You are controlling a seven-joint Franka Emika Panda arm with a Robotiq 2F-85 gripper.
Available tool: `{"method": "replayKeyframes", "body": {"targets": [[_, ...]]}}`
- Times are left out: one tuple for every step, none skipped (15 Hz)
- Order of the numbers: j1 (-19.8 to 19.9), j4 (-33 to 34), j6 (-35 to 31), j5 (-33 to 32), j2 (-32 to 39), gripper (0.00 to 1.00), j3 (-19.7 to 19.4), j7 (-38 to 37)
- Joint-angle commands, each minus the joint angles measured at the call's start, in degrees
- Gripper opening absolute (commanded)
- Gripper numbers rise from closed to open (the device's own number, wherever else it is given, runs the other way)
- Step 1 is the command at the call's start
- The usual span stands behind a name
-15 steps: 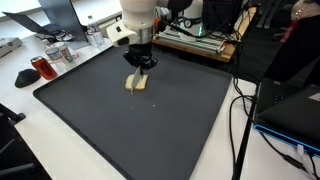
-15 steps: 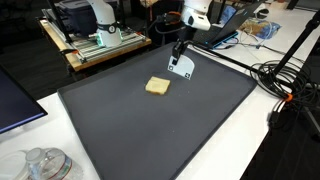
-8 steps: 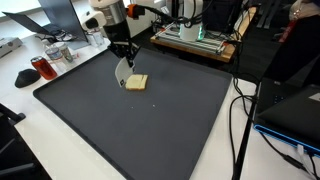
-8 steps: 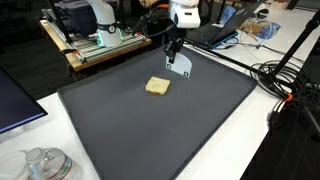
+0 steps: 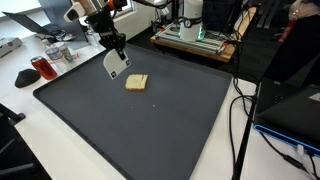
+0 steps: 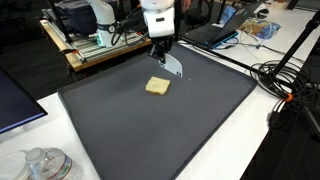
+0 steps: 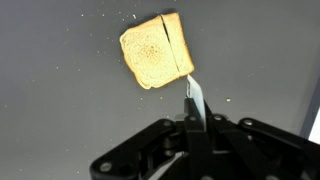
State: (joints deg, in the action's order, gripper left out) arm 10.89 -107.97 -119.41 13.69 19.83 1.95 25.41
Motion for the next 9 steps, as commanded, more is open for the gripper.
{"method": "replayKeyframes", "body": {"targets": [[3.3, 0.4, 4.2, 6.5, -0.7, 0.01, -0.4, 5.8], [4.1, 0.1, 4.7, 7.8, -0.8, 0.01, -0.6, 7.0], [4.9, -0.2, 5.2, 9.2, -0.9, 0.01, -0.8, 8.3], [5.6, -0.4, 5.7, 10.5, -1.0, 0.01, -1.1, 9.5], [6.2, -0.7, 6.1, 11.8, -1.1, 0.01, -1.4, 10.6], [6.7, -0.9, 6.2, 12.9, -1.2, 0.01, -1.7, 11.3], [7.2, -1.3, 6.3, 13.9, -1.3, 0.01, -2.2, 12.2], [7.6, -1.5, 6.7, 15.0, -1.3, 0.01, -2.5, 13.1], [8.1, -2.0, 6.8, 16.1, -1.3, 0.01, -2.8, 14.0]]}}
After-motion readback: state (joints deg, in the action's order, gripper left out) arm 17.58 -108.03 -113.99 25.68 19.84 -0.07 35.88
